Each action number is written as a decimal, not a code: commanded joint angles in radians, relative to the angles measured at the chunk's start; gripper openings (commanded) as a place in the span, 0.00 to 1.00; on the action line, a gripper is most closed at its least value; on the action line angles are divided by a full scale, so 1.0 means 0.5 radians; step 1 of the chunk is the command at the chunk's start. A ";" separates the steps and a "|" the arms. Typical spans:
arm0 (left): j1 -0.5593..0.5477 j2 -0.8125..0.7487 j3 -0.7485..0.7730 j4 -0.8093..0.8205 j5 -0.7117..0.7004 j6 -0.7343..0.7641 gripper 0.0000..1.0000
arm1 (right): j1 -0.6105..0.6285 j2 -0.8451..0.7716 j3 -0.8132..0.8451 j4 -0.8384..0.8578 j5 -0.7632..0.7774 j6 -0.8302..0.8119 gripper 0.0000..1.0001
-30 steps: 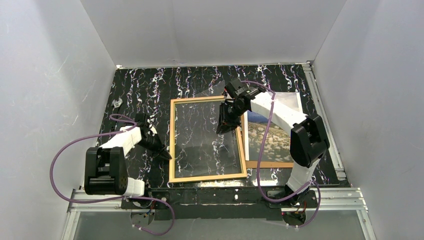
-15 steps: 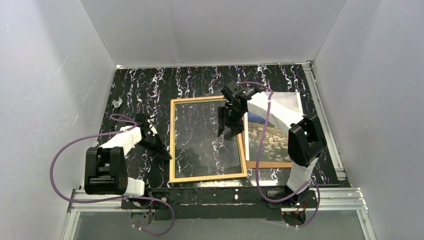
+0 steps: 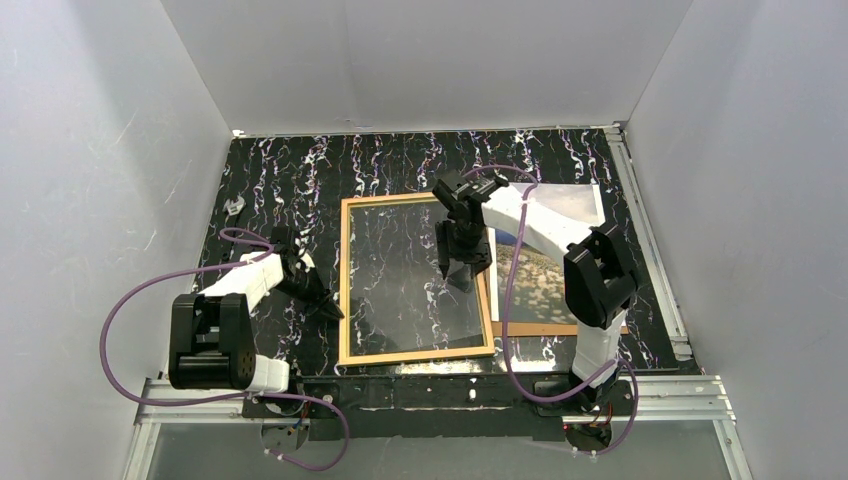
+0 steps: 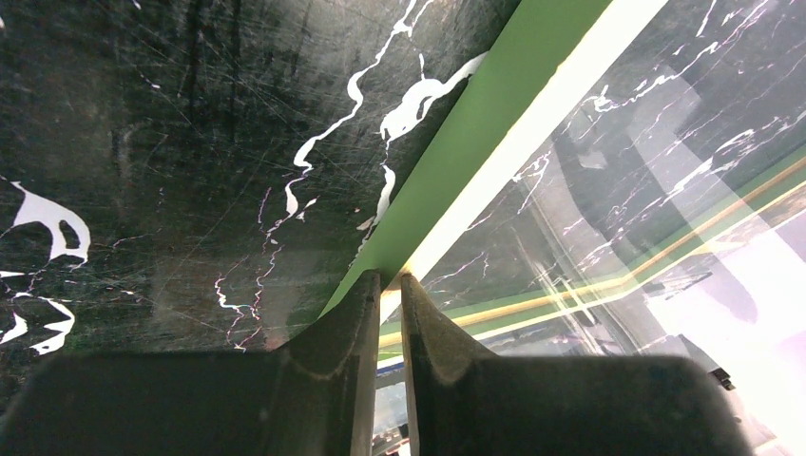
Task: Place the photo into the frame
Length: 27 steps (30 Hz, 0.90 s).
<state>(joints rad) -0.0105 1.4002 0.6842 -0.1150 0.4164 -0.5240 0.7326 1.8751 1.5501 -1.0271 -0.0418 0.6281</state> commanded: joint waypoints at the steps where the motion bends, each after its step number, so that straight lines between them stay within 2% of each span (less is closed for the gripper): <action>1: -0.028 0.067 -0.025 -0.258 -0.012 0.014 0.10 | 0.041 0.039 0.105 -0.099 0.196 0.000 0.72; 4: -0.026 0.063 -0.024 -0.264 -0.012 0.014 0.10 | 0.067 0.086 0.151 -0.167 0.337 0.004 0.76; 14: -0.027 0.066 -0.022 -0.264 -0.017 0.016 0.10 | 0.131 0.148 0.215 -0.256 0.505 0.014 0.83; 23: -0.028 0.057 -0.027 -0.267 -0.015 0.017 0.09 | 0.126 -0.009 0.126 -0.123 0.401 0.021 0.83; 27: -0.028 0.032 -0.024 -0.272 0.000 0.020 0.10 | 0.078 -0.145 -0.055 0.054 0.184 0.034 0.83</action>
<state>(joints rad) -0.0109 1.4033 0.6861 -0.1196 0.4191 -0.5240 0.7918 1.9053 1.5890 -1.0782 0.1440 0.6292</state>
